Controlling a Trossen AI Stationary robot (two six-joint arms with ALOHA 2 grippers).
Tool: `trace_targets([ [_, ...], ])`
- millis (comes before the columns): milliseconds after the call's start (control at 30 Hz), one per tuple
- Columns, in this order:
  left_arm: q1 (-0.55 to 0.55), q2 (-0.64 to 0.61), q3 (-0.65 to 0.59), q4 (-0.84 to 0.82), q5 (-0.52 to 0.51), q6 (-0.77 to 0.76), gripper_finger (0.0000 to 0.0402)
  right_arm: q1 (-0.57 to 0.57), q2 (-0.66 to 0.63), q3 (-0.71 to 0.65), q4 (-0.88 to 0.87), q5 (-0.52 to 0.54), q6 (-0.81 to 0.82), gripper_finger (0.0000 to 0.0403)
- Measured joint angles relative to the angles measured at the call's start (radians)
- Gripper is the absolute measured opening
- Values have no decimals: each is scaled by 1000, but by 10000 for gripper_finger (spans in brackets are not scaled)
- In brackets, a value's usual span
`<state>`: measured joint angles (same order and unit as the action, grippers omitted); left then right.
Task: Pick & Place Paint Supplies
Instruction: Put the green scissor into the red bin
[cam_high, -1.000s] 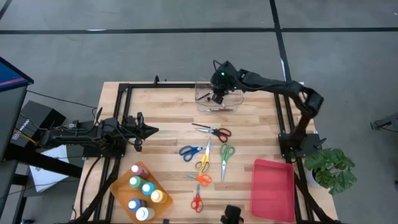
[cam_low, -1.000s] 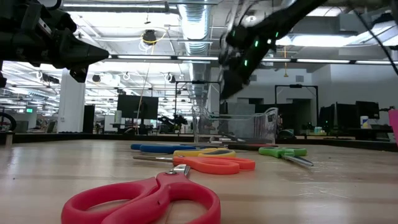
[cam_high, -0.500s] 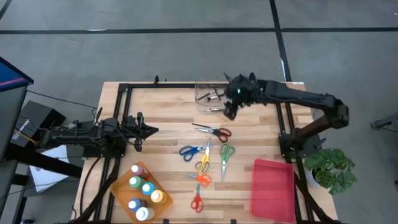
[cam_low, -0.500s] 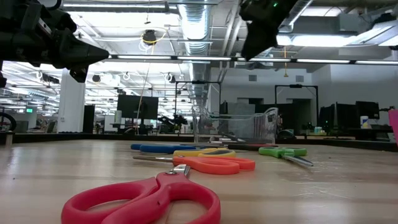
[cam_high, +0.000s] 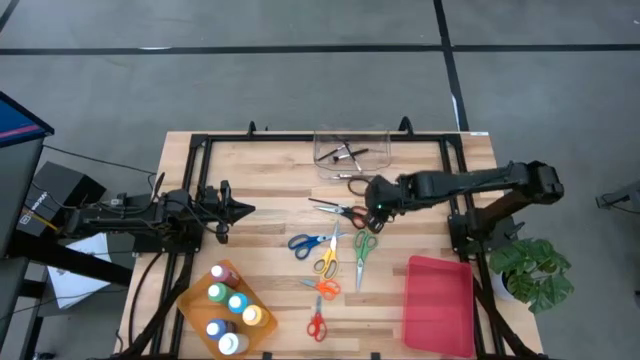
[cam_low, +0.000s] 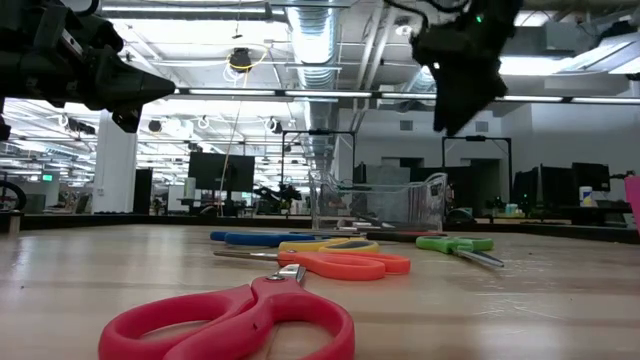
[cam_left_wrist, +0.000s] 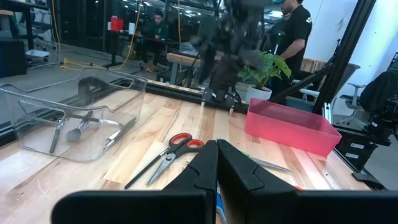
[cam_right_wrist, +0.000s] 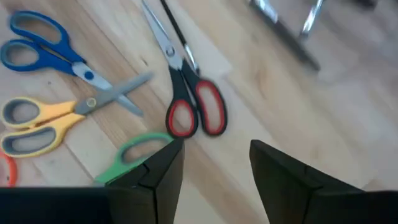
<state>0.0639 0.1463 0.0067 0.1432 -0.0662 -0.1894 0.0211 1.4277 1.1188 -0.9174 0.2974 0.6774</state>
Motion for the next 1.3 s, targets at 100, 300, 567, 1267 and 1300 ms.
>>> trace_targets([
  [100, 0, 0, 0, 0, 0, 0, 0, 20, 0, -77, 62, -4, 87, 193],
  [300, 0, 0, 0, 0, 0, 0, 0, 31, 0, -193, 163, -8, 215, 219],
  [567, 0, 0, 0, 0, 0, 0, 0, 39, 0, -274, 281, -14, 279, 223],
  [1267, 0, 0, 0, 0, 0, 0, 0, 130, 46, -286, 344, -35, 330, 221],
  [1300, 0, 0, 0, 0, 0, 0, 0, 129, 60, -288, 336, -35, 329, 221],
])
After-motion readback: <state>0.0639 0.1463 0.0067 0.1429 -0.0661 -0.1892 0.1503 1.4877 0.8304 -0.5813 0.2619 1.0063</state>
